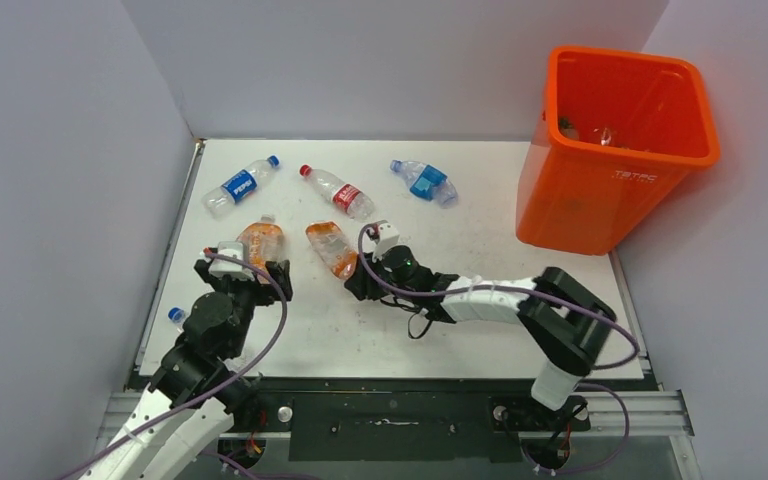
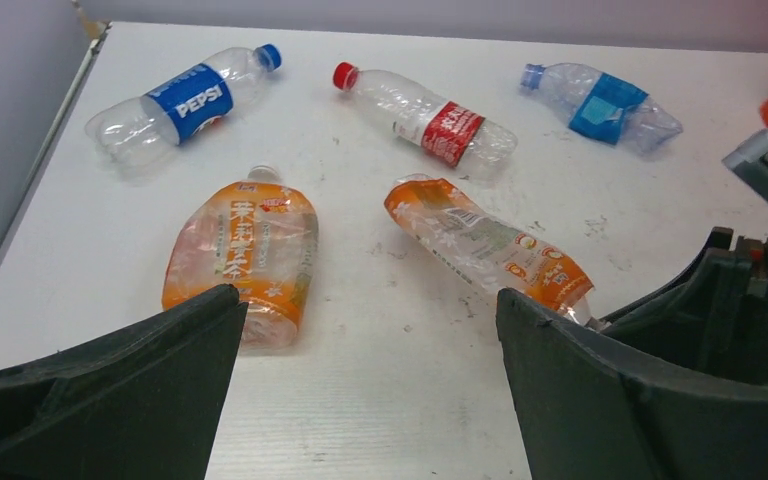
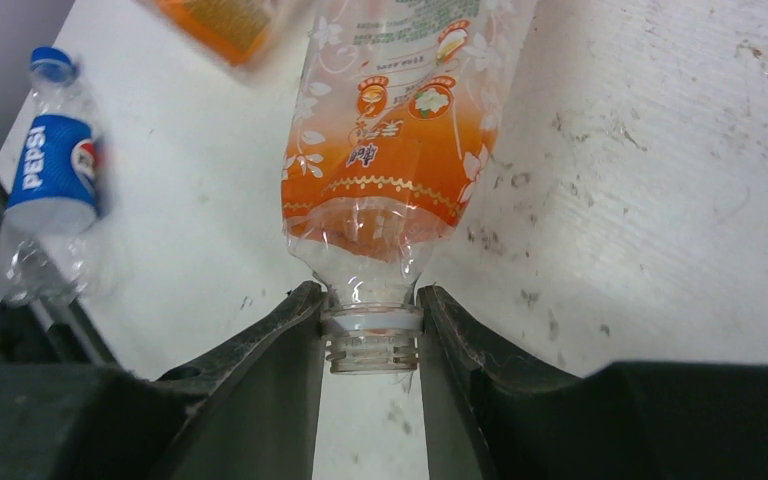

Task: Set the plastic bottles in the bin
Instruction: Pick up the plastic bottle at the center of the board.

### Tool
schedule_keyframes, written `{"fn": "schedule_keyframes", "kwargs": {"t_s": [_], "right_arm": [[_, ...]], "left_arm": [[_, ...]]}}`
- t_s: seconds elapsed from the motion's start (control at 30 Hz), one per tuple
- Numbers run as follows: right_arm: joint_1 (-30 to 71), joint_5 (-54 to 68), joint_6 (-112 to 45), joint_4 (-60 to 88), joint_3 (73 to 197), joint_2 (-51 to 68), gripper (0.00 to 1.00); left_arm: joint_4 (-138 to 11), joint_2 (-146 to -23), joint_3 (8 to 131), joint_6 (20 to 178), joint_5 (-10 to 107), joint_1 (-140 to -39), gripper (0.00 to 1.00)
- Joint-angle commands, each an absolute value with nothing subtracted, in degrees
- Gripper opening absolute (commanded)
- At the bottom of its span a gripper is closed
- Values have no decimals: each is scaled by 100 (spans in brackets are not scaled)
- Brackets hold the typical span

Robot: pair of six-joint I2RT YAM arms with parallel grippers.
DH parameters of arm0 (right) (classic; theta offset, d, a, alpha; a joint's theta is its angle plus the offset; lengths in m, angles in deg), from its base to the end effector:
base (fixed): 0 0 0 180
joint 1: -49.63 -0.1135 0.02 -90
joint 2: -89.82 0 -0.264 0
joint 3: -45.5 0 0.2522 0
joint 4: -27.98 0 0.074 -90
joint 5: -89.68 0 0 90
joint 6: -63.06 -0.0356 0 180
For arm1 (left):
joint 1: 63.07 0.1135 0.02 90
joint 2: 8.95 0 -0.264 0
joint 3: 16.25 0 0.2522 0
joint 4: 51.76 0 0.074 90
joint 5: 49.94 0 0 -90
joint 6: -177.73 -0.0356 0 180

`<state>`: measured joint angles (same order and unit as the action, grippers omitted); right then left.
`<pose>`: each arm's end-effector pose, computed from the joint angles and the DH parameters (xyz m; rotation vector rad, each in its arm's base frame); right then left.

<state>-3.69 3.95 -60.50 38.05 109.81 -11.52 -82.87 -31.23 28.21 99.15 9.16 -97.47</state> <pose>0.2194 0.2990 0.1708 -0.4268 2.1574 0.9867 0.1032 -0.0485 0.2926 -0.0538 1.7052 -0.1300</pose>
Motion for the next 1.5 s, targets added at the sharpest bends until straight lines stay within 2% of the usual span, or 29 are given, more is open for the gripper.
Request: {"fn": "schedule_keyframes", "kwargs": {"t_s": [0.0, 0.1, 0.23, 0.3, 0.37, 0.7, 0.93, 1.1, 1.23, 1.47], "right_arm": [[-464, 704, -5654, 2271, 10607, 410, 5], [-510, 669, -5561, 1117, 10473, 1368, 5], [-577, 509, -5541, -353, 10540, 2510, 5], [-585, 454, -5547, -891, 10694, 2869, 5], [-595, 539, -5484, -1273, 10821, 3112, 5], [-601, 1175, -5322, -1900, 11252, 3374, 5], [-610, 1743, -5377, -1689, 11412, 3366, 5], [-615, 1994, -5455, -1600, 11469, 3412, 5], [-612, 2168, -5521, -1512, 11495, 3507, 5], [-618, 2417, -5627, -1308, 11486, 3516, 5]], "left_arm": [[-7246, -2544, 2479, 9376, 1841, -9908, 96], [-6740, -2488, 2403, 9300, 3295, -9919, 96], [-6824, -3260, 2963, 8855, 5321, -9962, 96], [-7230, -3703, 3316, 8344, 6072, -10016, 96], [-7374, -3909, 3425, 7847, 6337, -10132, 96], [-7783, -4687, 3474, 5547, 5478, -11397, 96], [-7210, -5418, 3121, 4564, 4238, -12269, 96], [-6260, -5762, 2818, 4525, 3420, -12363, 100], [-6105, -5865, 2748, 4470, 3296, -12444, 85], [-5756, -5811, 2777, 4869, 3205, -12481, 39]]}}
